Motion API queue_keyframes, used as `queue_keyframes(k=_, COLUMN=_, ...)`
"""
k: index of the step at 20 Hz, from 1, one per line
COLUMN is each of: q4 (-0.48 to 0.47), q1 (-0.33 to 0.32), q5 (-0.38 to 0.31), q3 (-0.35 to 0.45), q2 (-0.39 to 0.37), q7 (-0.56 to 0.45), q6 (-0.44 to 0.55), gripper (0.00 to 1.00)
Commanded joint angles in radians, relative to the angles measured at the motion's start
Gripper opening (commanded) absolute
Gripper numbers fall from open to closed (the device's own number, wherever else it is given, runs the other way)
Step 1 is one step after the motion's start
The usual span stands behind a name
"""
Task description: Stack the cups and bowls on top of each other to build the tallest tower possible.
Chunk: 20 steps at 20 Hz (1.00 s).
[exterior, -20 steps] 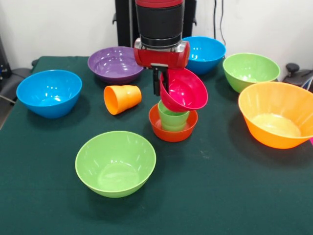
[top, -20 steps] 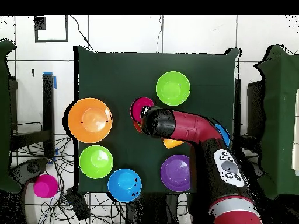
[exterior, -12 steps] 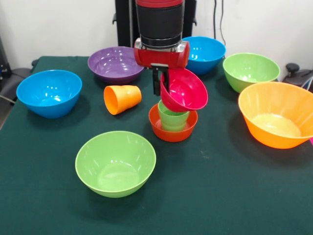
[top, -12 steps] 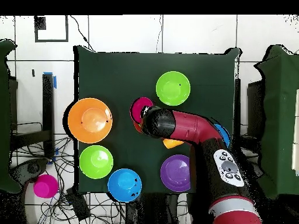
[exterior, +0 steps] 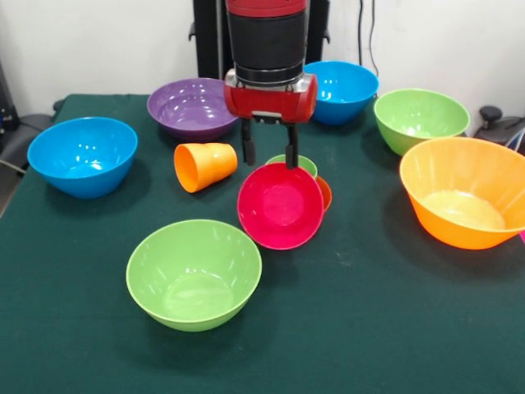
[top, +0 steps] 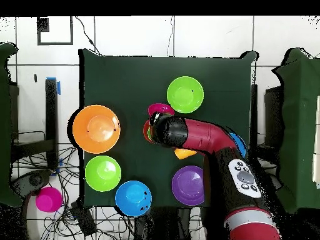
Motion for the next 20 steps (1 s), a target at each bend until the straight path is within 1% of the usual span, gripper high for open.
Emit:
queue_keyframes(k=1, q4=-0.016, q1=-0.012, q5=-0.012, q3=0.085, q2=0.070, q7=0.043, q6=-0.032, gripper=1.00)
queue_keyframes(k=11, q4=-0.003, q1=-0.023, q5=-0.011, q3=0.093, q2=0.071, q7=0.045, q6=-0.036, gripper=1.00)
queue_keyframes(k=16, q4=-0.017, q1=-0.022, q5=-0.009, q3=0.095, q2=0.074, q7=0.038, q6=-0.024, gripper=1.00)
queue_keyframes(k=18, q4=-0.049, q1=-0.036, q5=-0.022, q3=0.132, q2=0.071, q7=-0.005, q6=-0.036, gripper=1.00)
queue_keyframes(k=20, q4=-0.092, q1=-0.055, q5=-0.044, q3=0.176, q2=0.082, q7=-0.039, q6=-0.095, gripper=1.00)
